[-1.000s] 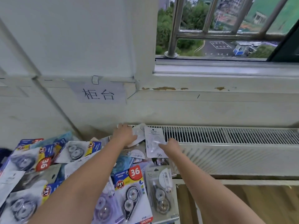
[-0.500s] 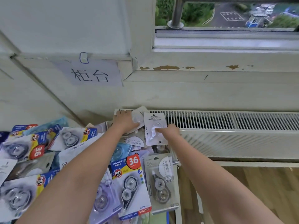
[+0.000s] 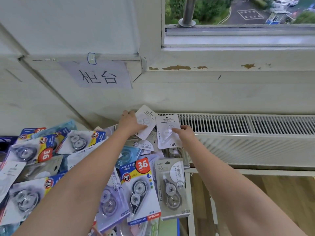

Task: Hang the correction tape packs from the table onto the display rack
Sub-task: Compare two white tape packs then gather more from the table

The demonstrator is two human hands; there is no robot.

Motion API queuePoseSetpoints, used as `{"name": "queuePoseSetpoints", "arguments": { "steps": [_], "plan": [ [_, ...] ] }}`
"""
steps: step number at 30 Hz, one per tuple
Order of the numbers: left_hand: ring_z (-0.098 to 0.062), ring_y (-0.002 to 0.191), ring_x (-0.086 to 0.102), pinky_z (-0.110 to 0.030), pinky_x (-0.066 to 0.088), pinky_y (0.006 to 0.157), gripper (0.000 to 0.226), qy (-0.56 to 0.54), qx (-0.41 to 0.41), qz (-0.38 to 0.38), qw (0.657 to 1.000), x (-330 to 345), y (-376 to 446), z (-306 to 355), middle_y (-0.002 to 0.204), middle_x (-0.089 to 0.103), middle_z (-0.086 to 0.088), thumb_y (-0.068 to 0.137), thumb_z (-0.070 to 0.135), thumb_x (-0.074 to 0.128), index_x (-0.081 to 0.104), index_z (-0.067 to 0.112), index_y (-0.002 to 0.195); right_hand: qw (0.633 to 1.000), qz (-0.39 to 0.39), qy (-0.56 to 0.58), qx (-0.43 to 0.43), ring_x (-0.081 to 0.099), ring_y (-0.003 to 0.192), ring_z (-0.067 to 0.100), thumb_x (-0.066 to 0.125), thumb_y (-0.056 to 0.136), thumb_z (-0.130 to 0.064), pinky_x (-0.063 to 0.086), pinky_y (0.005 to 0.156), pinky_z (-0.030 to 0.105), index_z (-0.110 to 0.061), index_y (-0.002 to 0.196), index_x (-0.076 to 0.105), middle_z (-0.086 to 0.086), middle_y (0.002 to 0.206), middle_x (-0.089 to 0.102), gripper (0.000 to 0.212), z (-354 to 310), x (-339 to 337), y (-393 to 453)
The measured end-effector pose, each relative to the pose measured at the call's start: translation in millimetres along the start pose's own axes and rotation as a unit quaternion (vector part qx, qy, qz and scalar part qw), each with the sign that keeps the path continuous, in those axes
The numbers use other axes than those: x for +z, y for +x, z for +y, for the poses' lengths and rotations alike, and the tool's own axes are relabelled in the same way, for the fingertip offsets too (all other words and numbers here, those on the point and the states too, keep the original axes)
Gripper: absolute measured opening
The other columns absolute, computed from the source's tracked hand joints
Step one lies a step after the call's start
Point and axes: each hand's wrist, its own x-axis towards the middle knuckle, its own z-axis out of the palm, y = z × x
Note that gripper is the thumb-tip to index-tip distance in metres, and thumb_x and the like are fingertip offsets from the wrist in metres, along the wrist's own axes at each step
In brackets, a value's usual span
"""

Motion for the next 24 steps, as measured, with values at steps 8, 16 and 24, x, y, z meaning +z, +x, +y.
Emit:
{"name": "queuePoseSetpoints", "arguments": {
  "steps": [8,16,24],
  "plan": [
    [-0.032,0.126,0.042,-0.035,0.037,0.099,0.075,-0.04,-0.007,0.014,0.999,-2.4,-8.5,-2.7,0.137,0.044,-0.019,0.084,0.04,0.069,0.035,0.001,0.139,0.998,0.034,0.06,-0.011,0.051,0.11,0.024,0.066,0.088,-0.015,0.04,0.09,0.033,-0.005,0.132,0.044,0.01,0.132,0.051,0.051,2.4,5.4,3.1],
    [-0.031,0.126,0.045,-0.036,0.04,0.097,0.078,-0.108,-0.02,0.011,0.994,-8.4,-11.5,-7.6,0.142,0.039,-0.016,0.081,0.029,0.075,0.032,0.004,0.141,0.993,0.043,0.103,-0.027,0.05,0.096,0.021,0.064,0.089,-0.012,0.04,0.081,0.029,-0.004,0.129,0.049,0.013,0.128,0.055,0.043,-9.9,3.7,7.8],
    [-0.031,0.122,0.051,-0.035,0.044,0.092,0.071,-0.199,-0.058,0.005,0.978,-11.1,-14.8,-9.0,0.139,0.047,-0.015,0.083,0.017,0.073,0.034,0.005,0.14,0.996,-0.017,0.09,-0.007,0.048,0.124,0.032,0.059,0.092,-0.01,0.042,0.1,0.039,-0.001,0.137,0.044,0.014,0.136,0.051,0.048,-21.4,-8.3,10.5]
  ]
}}
